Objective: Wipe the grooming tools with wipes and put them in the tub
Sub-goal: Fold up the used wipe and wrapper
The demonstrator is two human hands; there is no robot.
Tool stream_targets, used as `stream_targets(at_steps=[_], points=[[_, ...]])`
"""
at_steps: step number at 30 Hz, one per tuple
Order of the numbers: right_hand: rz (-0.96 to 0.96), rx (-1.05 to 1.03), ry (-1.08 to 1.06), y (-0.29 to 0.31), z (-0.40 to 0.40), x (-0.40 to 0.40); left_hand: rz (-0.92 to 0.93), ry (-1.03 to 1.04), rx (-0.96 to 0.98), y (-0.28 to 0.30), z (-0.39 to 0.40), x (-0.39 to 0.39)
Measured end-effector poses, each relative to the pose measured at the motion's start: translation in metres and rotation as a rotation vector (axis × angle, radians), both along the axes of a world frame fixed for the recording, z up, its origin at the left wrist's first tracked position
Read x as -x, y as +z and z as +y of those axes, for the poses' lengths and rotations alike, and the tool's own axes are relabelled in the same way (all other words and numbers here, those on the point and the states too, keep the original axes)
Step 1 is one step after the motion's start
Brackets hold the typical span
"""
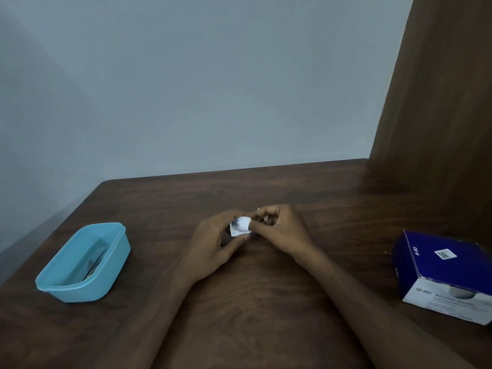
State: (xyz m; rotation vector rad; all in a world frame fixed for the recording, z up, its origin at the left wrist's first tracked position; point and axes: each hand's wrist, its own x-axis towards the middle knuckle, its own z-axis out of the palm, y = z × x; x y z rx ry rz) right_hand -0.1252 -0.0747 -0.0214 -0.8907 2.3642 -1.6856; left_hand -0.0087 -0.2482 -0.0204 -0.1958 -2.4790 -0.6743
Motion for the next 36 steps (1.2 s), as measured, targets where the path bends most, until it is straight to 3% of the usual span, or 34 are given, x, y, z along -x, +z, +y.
stream_targets(at_steps=[5,12,24,31,36], points=[[-0.213,0.273,0.065,-0.003,-0.001,0.001,-0.036,0.099,-0.206,-0.006,-0.007,0.003],[-0.342,0.347,0.163,-0.001,-0.001,0.002,-0.071,0.096,-0.264,-0.007,-0.009,0.006],[-0.274,0.306,0.079,-0.007,-0.006,0.008,-0.059,0.053,-0.154,-0.004,-0.006,0.006],[-0.086,0.226,-0.092,-0.012,-0.007,0.007,-0.057,0.096,-0.156,-0.006,-0.008,0.007],[0.005,0.167,-0.029,-0.01,-0.01,-0.001,-0.037,0.078,-0.073,-0.006,-0.007,0.006]])
